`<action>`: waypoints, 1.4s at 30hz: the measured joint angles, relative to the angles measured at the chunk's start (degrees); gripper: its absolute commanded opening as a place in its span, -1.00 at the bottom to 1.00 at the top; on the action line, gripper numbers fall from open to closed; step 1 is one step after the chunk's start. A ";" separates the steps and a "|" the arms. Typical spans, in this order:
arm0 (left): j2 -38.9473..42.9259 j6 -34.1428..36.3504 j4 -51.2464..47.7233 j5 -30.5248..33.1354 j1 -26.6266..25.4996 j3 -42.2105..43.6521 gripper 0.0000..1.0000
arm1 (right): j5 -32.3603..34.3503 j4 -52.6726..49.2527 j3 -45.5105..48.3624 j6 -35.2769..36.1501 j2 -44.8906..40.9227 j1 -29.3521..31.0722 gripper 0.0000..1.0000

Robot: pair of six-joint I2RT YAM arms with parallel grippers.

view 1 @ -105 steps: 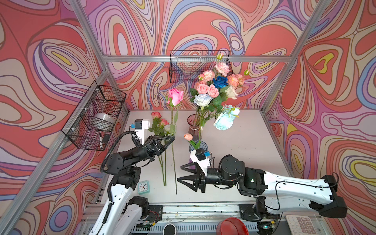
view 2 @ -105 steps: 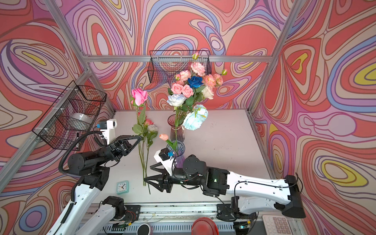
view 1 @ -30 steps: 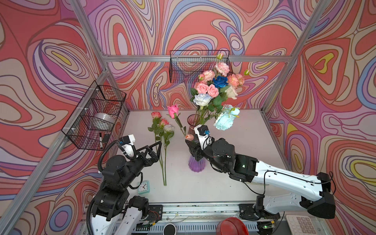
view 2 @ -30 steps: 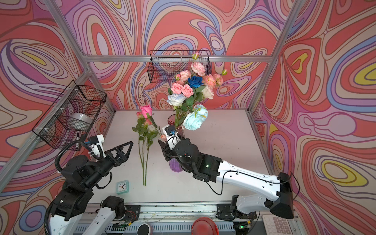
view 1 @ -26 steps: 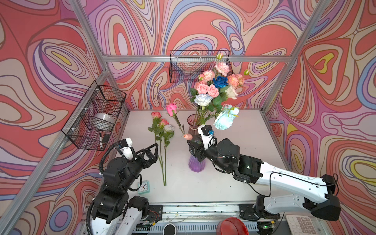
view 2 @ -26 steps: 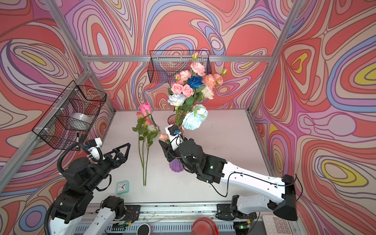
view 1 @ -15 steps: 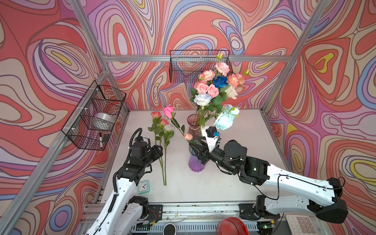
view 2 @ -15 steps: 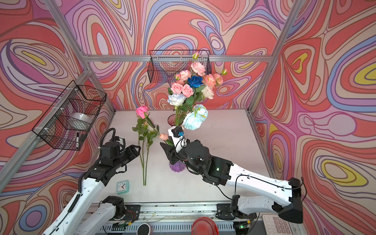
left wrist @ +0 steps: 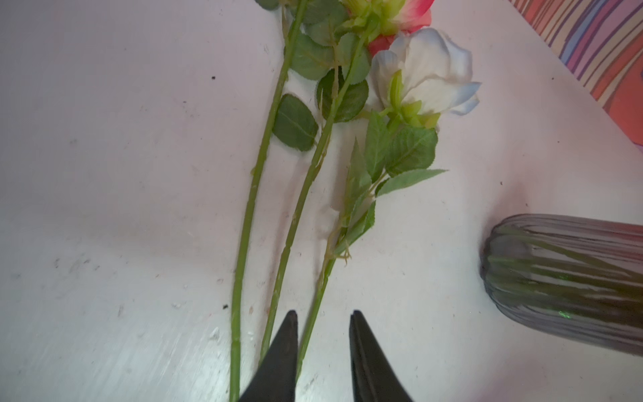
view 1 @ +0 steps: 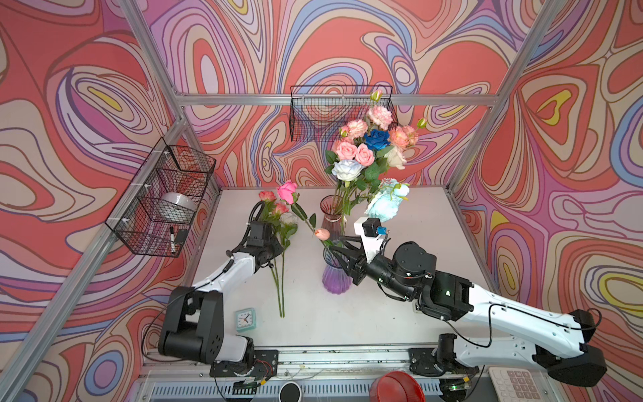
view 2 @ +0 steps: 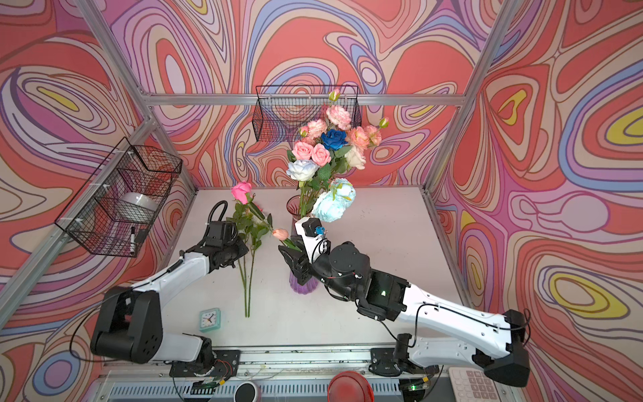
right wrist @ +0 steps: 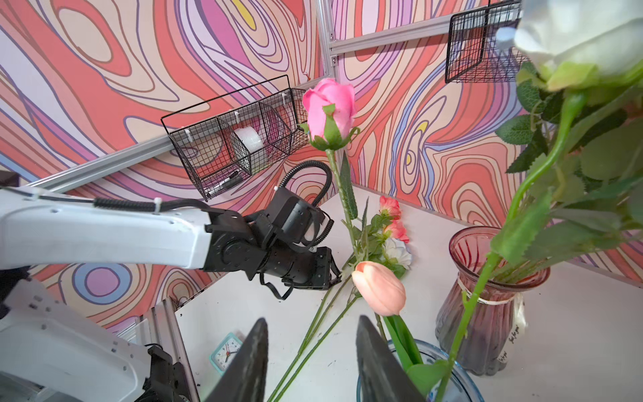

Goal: Arrange the flowers into the vase
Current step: 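Grasp a large pink rose stem in the flower pile with the left gripper, then lift the large pink rose upright with the left gripper while the right approaches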

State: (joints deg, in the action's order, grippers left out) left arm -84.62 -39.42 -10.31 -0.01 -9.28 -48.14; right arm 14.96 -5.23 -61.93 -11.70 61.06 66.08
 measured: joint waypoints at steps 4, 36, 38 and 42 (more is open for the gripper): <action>-6.29 1.05 0.48 1.22 0.00 -3.63 -0.63 | 0.17 -0.42 0.87 -0.39 -2.38 0.00 -0.16; -8.92 2.34 -6.67 10.25 0.00 -10.05 -1.00 | 3.69 -2.58 2.80 -0.87 -8.94 0.00 -0.16; -4.33 2.67 -6.32 11.41 0.00 -9.49 -1.00 | 3.69 -2.58 2.89 -0.87 -8.96 0.00 -0.16; 6.01 3.30 -6.21 13.16 0.00 -7.91 -1.00 | 3.76 -2.99 3.02 -0.92 -9.14 0.00 -0.12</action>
State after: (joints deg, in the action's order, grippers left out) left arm -78.61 -36.12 -16.51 13.15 -9.28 -56.05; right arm 18.72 -8.23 -58.92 -12.62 51.92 66.08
